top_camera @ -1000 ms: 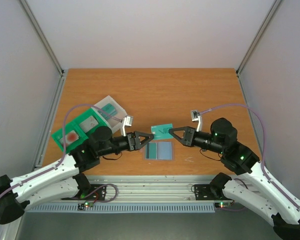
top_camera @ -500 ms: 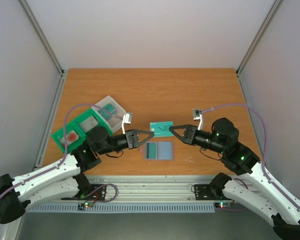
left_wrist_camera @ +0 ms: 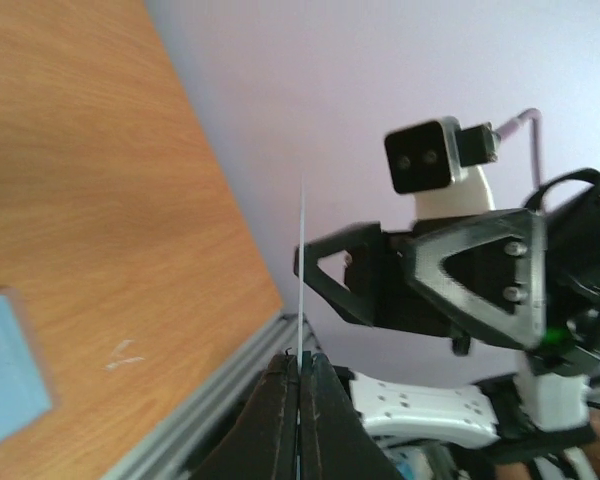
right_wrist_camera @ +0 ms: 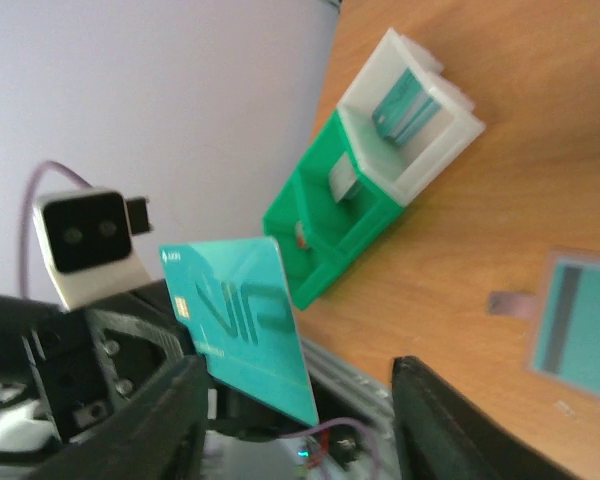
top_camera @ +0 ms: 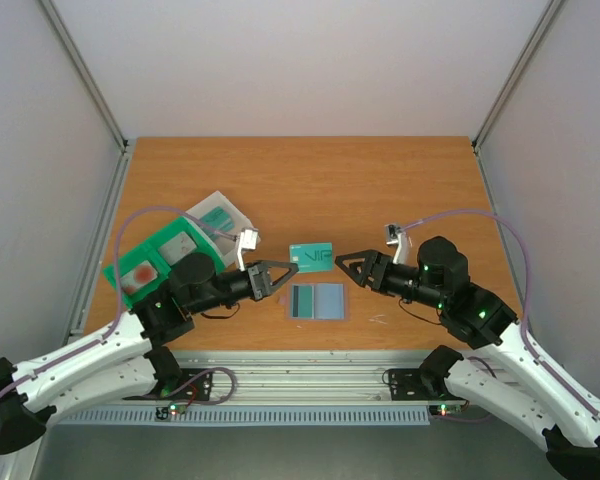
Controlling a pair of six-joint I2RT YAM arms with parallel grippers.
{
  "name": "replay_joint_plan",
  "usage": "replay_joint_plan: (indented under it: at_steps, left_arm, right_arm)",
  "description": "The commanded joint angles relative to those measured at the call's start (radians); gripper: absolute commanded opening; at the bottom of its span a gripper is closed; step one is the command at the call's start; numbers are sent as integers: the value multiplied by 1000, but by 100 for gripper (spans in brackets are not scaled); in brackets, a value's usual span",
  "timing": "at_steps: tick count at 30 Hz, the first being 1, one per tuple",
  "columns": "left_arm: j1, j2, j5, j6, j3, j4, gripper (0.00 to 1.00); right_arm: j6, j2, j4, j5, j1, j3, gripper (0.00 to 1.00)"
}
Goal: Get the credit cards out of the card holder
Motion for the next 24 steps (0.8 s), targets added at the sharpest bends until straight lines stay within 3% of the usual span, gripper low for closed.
replay_joint_plan:
  at_steps: [1, 3, 7, 15, 24]
  left_arm:
    - [17, -21, -120, 121, 61, -146, 0]
    - [25, -22, -164, 155, 86, -211, 0]
    - [69, -23, -216, 199, 101, -275, 0]
    - [207, 40, -242, 233, 58, -300, 1]
    - [416, 94, -313, 175, -3, -291, 0]
  right_arm:
    - [-35, -19, -70, 47, -2, -2, 81]
    - [-54, -11, -99, 57, -2, 5, 90]
    - [-98, 18, -180, 85, -2, 20, 98]
    - [-122, 63, -224, 161, -2, 18, 98]
    - [-150, 184, -202, 73, -2, 50, 99]
